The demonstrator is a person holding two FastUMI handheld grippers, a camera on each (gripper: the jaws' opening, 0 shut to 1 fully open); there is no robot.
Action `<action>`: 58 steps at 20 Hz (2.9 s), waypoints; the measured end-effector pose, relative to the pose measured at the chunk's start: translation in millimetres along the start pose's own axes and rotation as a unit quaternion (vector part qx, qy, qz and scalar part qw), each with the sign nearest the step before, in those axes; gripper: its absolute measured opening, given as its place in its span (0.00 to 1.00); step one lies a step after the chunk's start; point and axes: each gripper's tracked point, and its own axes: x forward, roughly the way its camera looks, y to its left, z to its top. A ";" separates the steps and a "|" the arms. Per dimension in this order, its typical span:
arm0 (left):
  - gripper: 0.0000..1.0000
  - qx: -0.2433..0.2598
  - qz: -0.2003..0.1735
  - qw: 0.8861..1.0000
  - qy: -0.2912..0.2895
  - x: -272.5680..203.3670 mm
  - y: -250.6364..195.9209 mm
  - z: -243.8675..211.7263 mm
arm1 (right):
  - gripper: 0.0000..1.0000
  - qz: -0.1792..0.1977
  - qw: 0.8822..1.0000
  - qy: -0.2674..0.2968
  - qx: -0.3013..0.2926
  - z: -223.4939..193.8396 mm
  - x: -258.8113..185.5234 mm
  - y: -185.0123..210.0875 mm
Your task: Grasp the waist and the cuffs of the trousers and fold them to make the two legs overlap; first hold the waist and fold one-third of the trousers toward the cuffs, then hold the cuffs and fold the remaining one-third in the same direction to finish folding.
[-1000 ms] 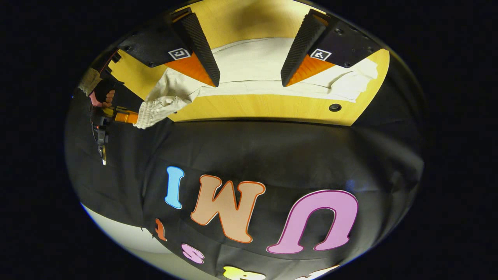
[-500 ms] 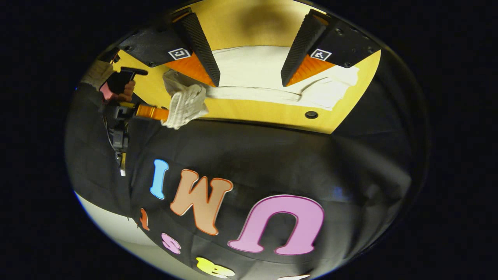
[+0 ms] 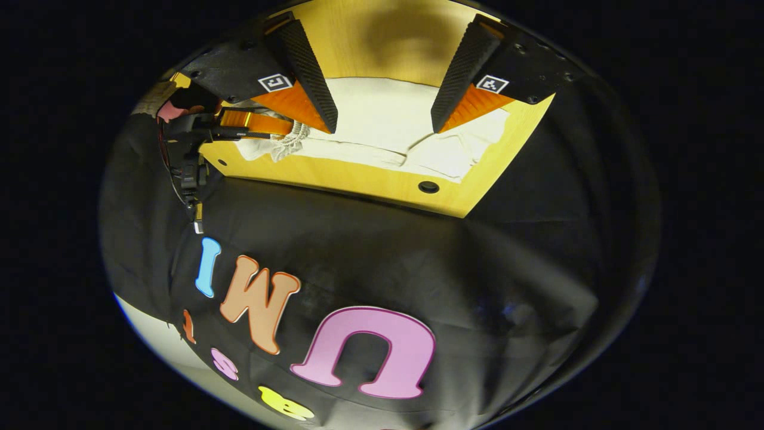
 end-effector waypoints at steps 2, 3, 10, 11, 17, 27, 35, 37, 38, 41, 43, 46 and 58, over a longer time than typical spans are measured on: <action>0.95 -0.001 0.012 1.000 0.006 6.8 23.2 -9.1 | 0.97 -0.003 1.000 -0.006 -0.003 4.4 -11.4 3.1; 0.95 -0.001 0.018 1.000 0.010 11.7 33.4 -14.9 | 0.97 -0.006 1.000 -0.014 -0.007 9.2 -10.8 3.9; 0.95 0.019 0.074 0.996 0.045 39.4 93.7 -40.0 | 0.97 -0.053 0.997 -0.040 -0.026 36.9 -72.9 -34.9; 0.95 0.021 0.076 0.996 0.052 46.4 98.8 -45.9 | 0.97 -0.063 0.997 -0.044 -0.023 40.9 -84.1 -44.3; 0.95 0.052 0.108 0.990 0.077 79.2 134.3 -67.0 | 0.97 -0.135 0.989 -0.060 -0.011 51.0 -140.6 -103.7; 0.95 0.074 0.130 0.982 0.114 90.4 148.2 -84.9 | 0.96 -0.169 0.976 -0.122 0.061 89.1 -185.7 -142.9; 0.55 0.092 0.068 0.986 0.124 100.2 127.7 -86.5 | 0.97 -0.175 0.974 -0.124 0.066 86.3 -201.1 -156.3; 0.34 0.080 0.058 0.988 0.119 102.0 122.4 -87.0 | 0.96 -0.177 0.975 -0.119 0.061 82.3 -204.0 -159.1; 0.25 0.073 0.056 0.989 0.112 102.5 120.0 -86.0 | 0.97 -0.178 0.975 -0.118 0.060 81.7 -204.9 -160.1; 0.01 0.043 0.063 0.992 0.103 104.1 119.8 -83.2 | 0.97 -0.176 0.976 -0.118 0.057 80.2 -209.7 -162.8; 0.00 0.014 0.066 0.992 0.103 104.1 119.4 -83.0 | 0.97 -0.179 0.976 -0.115 0.050 78.4 -212.6 -165.9; 0.00 -0.022 0.076 0.990 0.113 101.6 116.6 -82.1 | 0.92 -0.178 0.977 -0.112 0.046 77.0 -215.6 -169.3; 0.00 -0.095 -0.011 0.995 0.025 89.8 -38.4 31.6 | 0.97 -0.160 0.981 -0.108 0.037 67.2 -227.0 -201.3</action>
